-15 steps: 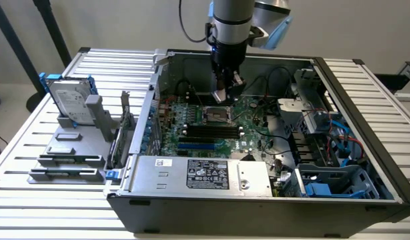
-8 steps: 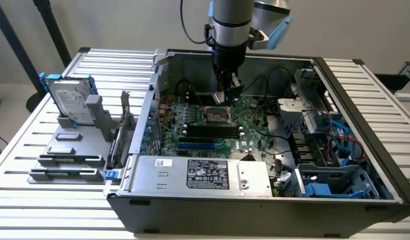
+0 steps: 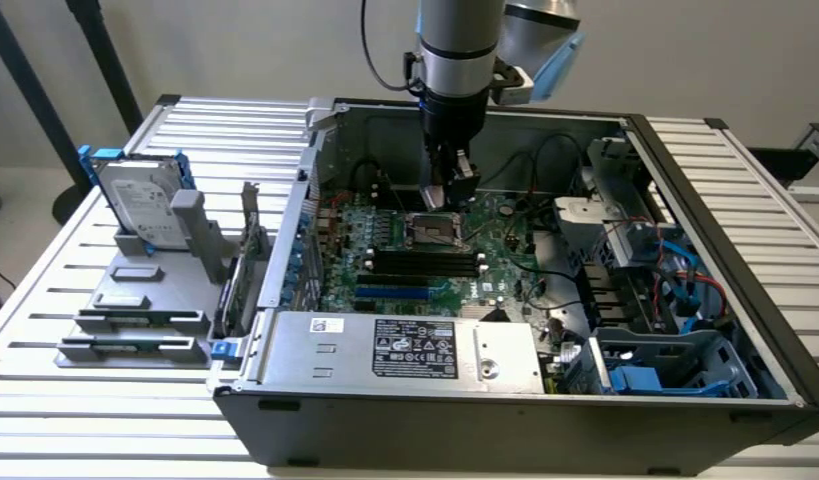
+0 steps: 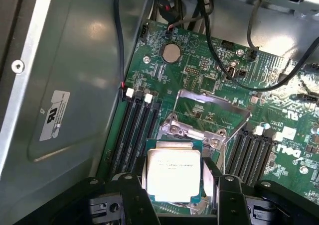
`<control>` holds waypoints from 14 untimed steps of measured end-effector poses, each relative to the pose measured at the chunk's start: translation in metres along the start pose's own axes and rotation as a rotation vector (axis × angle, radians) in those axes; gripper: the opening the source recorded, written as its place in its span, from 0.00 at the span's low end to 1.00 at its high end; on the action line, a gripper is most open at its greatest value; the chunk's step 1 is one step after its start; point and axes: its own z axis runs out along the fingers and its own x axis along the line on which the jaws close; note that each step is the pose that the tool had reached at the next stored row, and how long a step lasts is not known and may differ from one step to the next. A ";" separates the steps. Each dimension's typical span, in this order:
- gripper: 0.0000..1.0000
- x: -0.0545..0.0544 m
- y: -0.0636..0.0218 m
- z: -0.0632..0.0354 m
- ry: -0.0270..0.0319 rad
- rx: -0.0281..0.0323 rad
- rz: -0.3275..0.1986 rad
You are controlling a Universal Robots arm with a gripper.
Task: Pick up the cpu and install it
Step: 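Place the cpu into insertion slot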
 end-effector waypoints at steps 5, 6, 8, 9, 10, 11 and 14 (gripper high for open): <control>0.54 0.001 -0.0062 0.0018 -0.0002 0.0014 0.010; 0.54 0.001 -0.0072 0.0020 -0.0002 0.0019 0.012; 0.54 0.002 -0.0086 0.0026 -0.0004 0.0029 0.018; 0.54 0.002 -0.0088 0.0028 -0.0005 0.0038 0.025; 0.54 0.002 -0.0089 0.0030 -0.0010 0.0048 0.034; 0.54 0.002 -0.0089 0.0032 -0.0014 0.0056 0.045; 0.54 0.002 -0.0091 0.0040 -0.0028 0.0083 0.081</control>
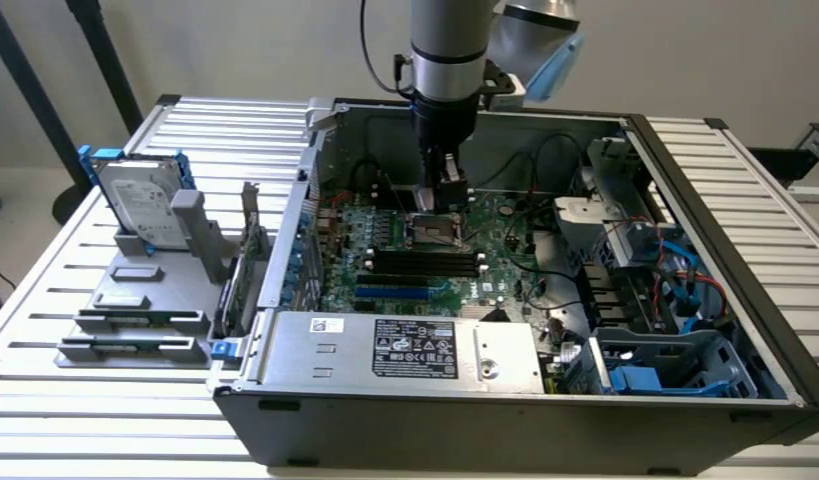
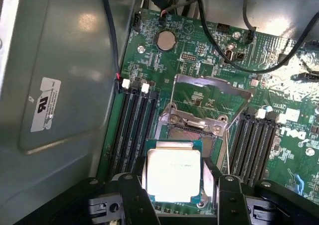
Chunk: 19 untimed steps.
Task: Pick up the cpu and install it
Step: 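Place the cpu into insertion slot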
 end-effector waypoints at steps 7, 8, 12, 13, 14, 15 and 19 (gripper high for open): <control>0.54 0.000 -0.0001 0.0024 -0.0042 0.0055 0.098; 0.54 0.000 -0.0002 0.0028 -0.0049 0.0060 0.114; 0.54 -0.001 -0.0003 0.0035 -0.0072 0.0075 0.162; 0.54 -0.001 -0.0004 0.0036 -0.0076 0.0078 0.171; 0.54 -0.002 -0.0006 0.0036 -0.0079 0.0076 0.178; 0.54 -0.004 -0.0008 0.0036 -0.0082 0.0074 0.184; 0.54 -0.010 -0.0015 0.0038 -0.0086 0.0072 0.194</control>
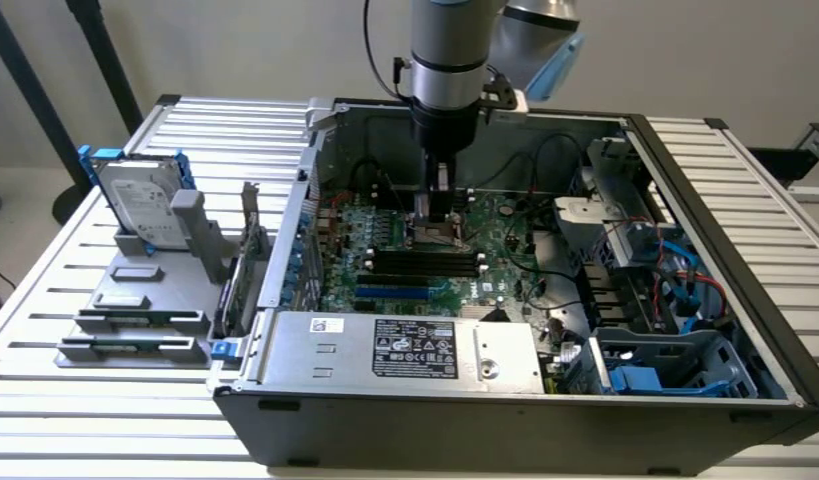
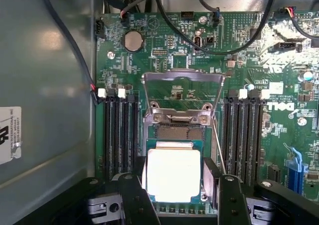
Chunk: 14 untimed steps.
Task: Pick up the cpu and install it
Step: 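Place the cpu into insertion slot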
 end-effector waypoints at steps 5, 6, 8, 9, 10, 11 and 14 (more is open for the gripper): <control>0.54 -0.004 0.0009 0.0020 0.0002 -0.0001 0.001; 0.54 -0.004 0.0008 0.0030 0.0001 0.0000 0.001; 0.54 -0.004 0.0007 0.0052 0.0000 0.0000 0.001; 0.54 -0.004 0.0006 0.0065 0.0000 -0.0001 0.001; 0.54 -0.005 0.0006 0.0076 0.0000 0.0000 0.001; 0.54 -0.005 0.0006 0.0088 0.0001 0.0000 0.001; 0.54 -0.005 0.0005 0.0122 0.0000 0.0000 0.001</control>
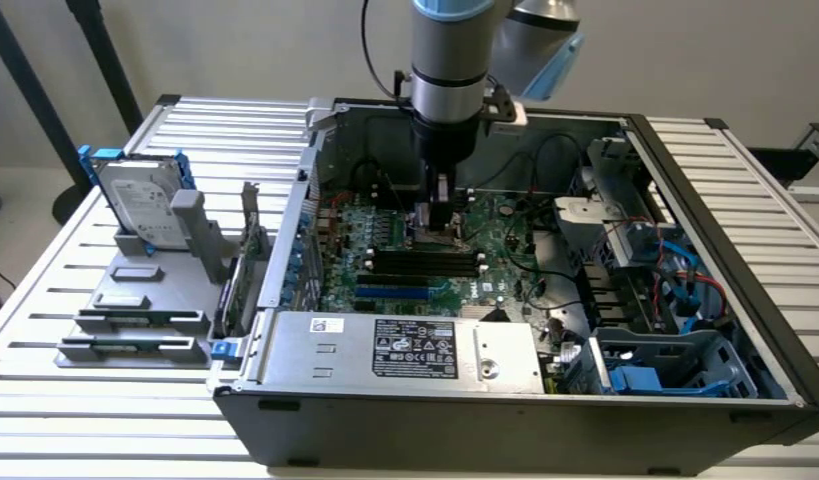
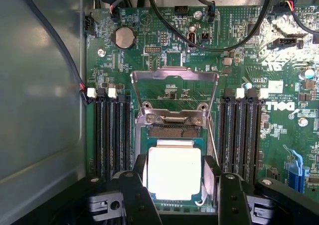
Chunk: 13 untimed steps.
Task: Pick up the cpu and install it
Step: 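Place the cpu into insertion slot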
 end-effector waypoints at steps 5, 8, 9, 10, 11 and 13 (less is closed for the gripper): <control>0.54 0.000 -0.0002 0.0035 0.0000 0.0001 0.000; 0.54 0.000 -0.0002 0.0052 -0.0001 0.0001 0.000; 0.54 0.000 -0.0002 0.0053 -0.0002 0.0001 0.000; 0.54 -0.001 -0.0003 0.0053 -0.0003 0.0002 0.000; 0.54 -0.001 -0.0003 0.0053 -0.0003 0.0002 0.000; 0.54 0.000 -0.0003 0.0055 0.0000 0.0000 0.000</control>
